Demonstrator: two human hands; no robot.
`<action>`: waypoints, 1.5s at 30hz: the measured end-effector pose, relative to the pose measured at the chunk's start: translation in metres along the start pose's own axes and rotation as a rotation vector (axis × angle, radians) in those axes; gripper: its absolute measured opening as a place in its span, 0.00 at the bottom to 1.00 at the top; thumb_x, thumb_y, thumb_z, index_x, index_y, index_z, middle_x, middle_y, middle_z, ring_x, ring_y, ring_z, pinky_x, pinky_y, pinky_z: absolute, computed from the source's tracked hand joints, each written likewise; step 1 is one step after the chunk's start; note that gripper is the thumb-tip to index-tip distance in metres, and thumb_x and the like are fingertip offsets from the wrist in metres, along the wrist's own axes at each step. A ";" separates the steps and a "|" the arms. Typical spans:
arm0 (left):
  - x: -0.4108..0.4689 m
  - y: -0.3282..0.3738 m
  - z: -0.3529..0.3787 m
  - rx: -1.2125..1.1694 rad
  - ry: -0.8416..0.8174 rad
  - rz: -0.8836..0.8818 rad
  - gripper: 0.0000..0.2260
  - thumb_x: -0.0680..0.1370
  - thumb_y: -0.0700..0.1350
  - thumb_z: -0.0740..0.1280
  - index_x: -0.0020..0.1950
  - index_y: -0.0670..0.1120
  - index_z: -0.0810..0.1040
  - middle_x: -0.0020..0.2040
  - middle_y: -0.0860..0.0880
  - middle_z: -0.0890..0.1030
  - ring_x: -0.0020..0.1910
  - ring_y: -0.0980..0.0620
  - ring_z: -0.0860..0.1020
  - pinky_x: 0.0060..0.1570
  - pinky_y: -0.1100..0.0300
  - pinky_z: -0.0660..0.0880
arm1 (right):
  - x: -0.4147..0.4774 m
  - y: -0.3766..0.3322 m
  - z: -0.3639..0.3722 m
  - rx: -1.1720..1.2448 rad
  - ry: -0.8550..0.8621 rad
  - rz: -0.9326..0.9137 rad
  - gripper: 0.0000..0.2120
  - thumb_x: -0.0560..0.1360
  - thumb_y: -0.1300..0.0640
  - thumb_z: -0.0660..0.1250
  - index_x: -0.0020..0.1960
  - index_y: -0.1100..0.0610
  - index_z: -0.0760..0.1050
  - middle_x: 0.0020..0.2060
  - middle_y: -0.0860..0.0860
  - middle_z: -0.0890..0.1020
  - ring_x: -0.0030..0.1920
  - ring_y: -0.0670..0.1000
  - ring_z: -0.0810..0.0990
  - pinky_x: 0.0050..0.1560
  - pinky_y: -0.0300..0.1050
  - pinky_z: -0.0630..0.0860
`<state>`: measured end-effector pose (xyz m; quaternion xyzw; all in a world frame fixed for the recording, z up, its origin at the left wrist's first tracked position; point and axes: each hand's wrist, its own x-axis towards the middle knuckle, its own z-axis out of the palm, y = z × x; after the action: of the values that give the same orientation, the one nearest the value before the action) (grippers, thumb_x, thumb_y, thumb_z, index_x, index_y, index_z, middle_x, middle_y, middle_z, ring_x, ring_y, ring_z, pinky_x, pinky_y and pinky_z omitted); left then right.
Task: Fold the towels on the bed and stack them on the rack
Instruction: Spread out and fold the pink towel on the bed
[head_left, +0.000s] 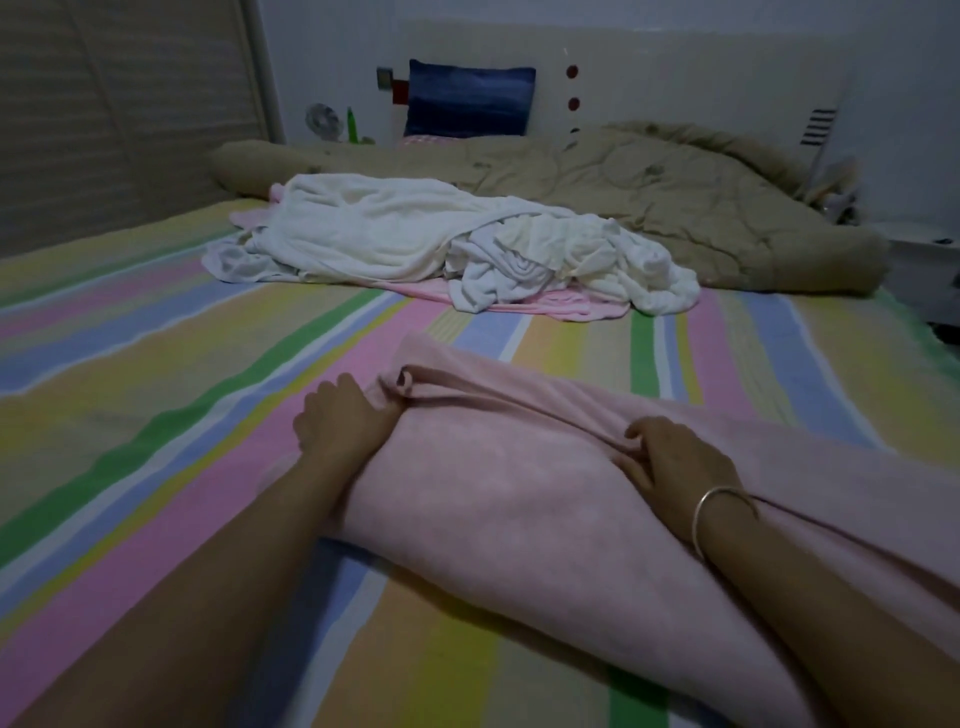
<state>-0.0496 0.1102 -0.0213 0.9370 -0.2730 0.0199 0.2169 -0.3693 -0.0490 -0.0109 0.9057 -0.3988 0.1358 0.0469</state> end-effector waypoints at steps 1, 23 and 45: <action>-0.003 0.003 -0.002 -0.010 0.028 0.012 0.35 0.71 0.74 0.54 0.53 0.44 0.76 0.53 0.41 0.77 0.55 0.38 0.75 0.51 0.46 0.74 | -0.004 -0.006 -0.001 0.005 0.086 -0.071 0.14 0.75 0.46 0.65 0.57 0.53 0.73 0.50 0.53 0.78 0.50 0.58 0.78 0.45 0.51 0.75; -0.080 -0.054 -0.050 0.292 -0.071 -0.033 0.34 0.73 0.73 0.55 0.55 0.43 0.78 0.54 0.41 0.81 0.52 0.42 0.79 0.44 0.56 0.68 | -0.148 -0.087 -0.011 -0.006 -0.169 -0.443 0.25 0.75 0.45 0.54 0.71 0.45 0.66 0.69 0.49 0.72 0.68 0.55 0.73 0.63 0.64 0.61; -0.331 0.298 0.064 -0.146 -0.191 1.170 0.18 0.72 0.45 0.61 0.61 0.46 0.77 0.67 0.40 0.72 0.66 0.39 0.70 0.64 0.48 0.67 | -0.328 0.155 -0.073 0.141 0.091 0.583 0.34 0.76 0.36 0.46 0.75 0.56 0.59 0.69 0.58 0.70 0.67 0.58 0.70 0.67 0.52 0.69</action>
<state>-0.4915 0.0242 -0.0129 0.6114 -0.7627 0.0331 0.2083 -0.7100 0.0926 -0.0376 0.7472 -0.6288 0.2115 -0.0393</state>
